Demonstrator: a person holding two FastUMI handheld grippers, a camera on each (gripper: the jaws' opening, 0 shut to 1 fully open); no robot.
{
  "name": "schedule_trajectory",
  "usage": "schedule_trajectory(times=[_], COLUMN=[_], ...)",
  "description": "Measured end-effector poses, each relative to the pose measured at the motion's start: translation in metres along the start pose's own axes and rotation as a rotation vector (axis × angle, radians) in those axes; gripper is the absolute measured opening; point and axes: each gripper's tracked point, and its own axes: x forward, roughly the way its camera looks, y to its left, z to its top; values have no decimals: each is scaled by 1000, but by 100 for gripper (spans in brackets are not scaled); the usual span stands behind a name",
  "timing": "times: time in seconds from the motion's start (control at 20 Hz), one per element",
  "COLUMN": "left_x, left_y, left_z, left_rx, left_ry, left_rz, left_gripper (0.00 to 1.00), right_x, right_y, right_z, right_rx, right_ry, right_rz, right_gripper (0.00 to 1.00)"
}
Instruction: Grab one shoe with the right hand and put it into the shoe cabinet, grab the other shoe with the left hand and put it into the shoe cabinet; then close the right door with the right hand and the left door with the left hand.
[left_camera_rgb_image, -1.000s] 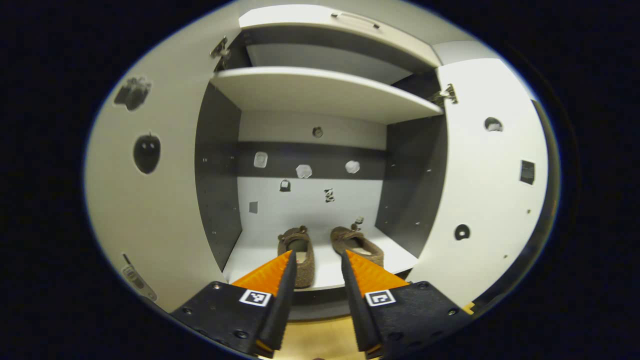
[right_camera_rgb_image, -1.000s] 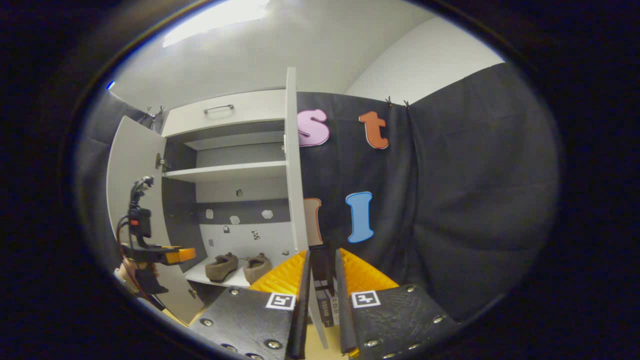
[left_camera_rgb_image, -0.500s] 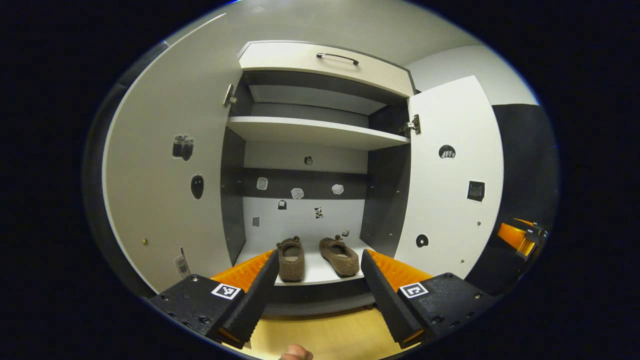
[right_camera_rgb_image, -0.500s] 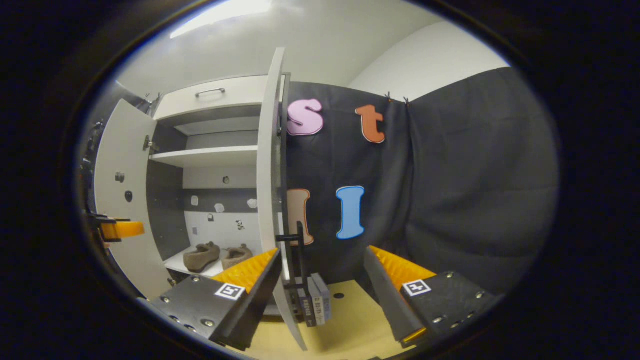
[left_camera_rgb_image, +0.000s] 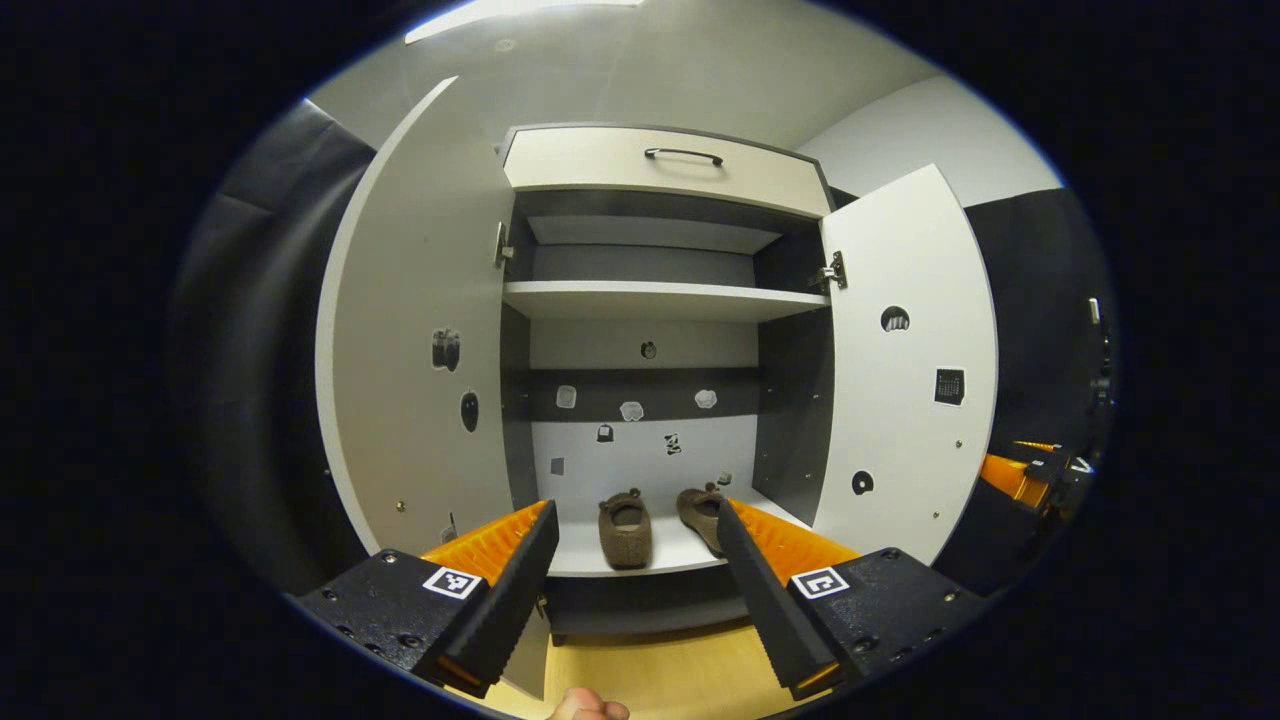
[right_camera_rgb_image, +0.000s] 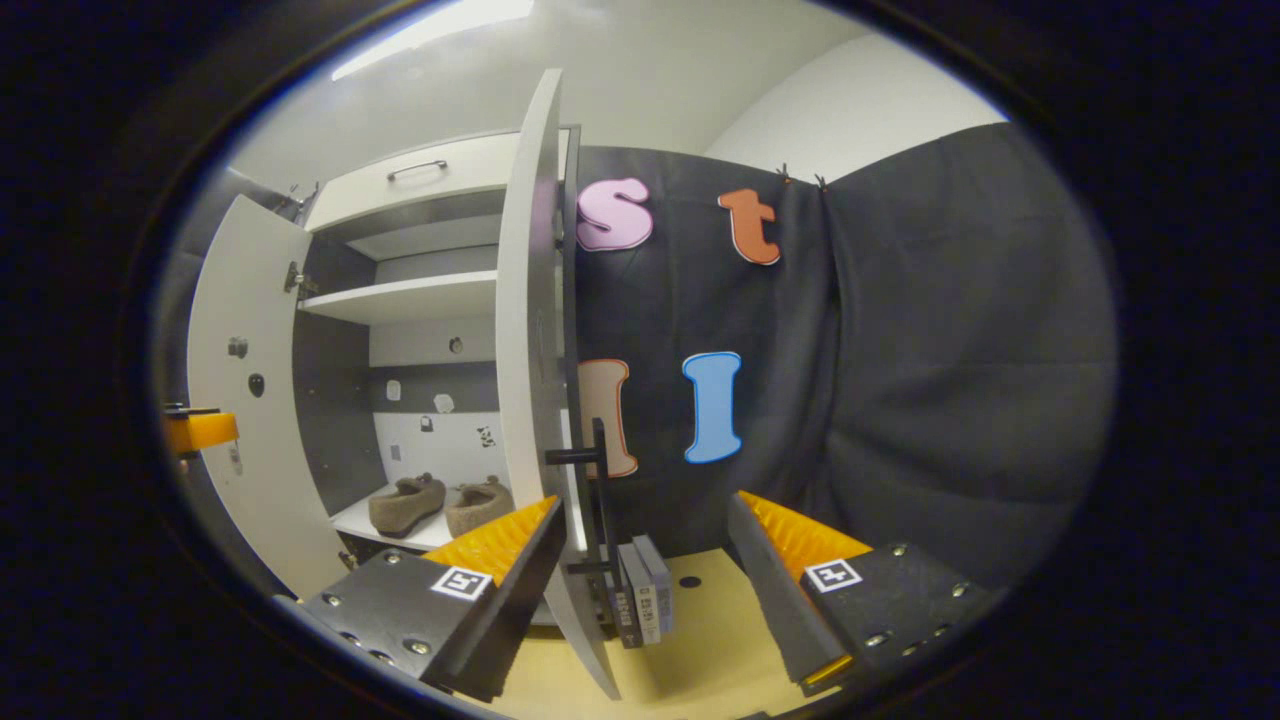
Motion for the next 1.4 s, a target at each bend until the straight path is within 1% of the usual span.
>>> schedule_trajectory(times=[0.05, 0.1, 0.35, 0.75, 0.8, 0.85, 0.9, 0.95, 1.0, 1.05, 1.1, 1.15, 1.2, 1.3, 1.4], left_x=[-2, -3, -9, -11, -11, -10, -12, -13, -17, -19, -22, -24, -27, -25, -22], left_y=[0, 1, 1, 9, 10, 11, 11, 14, 17, 19, 23, 29, 34, 36, 35], left_z=[2, 2, 9, 4, 5, 5, 3, 2, 3, 3, 3, 2, 0, 0, 0], left_rx=[0, -1, -18, -22, -24, -26, -25, -22, -20, -17, -11, -8, -8, -18, -26], left_ry=[-5, -8, -26, -16, -18, -17, -14, -10, -10, -13, -13, -13, -10, -7, -9], left_rz=[4, 7, 21, 58, 62, 66, 68, 74, 80, 84, 90, 102, 113, 116, 106], left_gripper=[99, 96, 96, 96, 96, 96, 96, 96, 96, 97, 96, 96, 96, 96, 97], right_x=[-1, -1, 0, 1, -2, -13, -27, 1, 3, 2, 1, -2, -4, -5, -5], right_y=[1, 1, 5, 9, 31, 69, 62, 79, 90, 90, 96, 95, 96, 98, 107], right_z=[-1, 0, 2, 2, 2, 4, 8, 2, 2, 0, 0, 1, 3, 5, 4], right_rx=[-1, -7, -53, -51, -15, 89, 76, 7, -24, -46, -47, -31, -9, 35, 2], right_ry=[-1, -2, -6, -4, -5, 5, 6, -4, -10, -5, -3, 0, 6, 19, 21], right_rz=[5, 8, 23, 77, 193, 362, 290, 310, 296, 282, 276, 274, 282, 293, 288], right_gripper=[98, 98, 98, 98, 98, 98, 97, 99, 100, 98, 99, 96, 100, 100, 100])
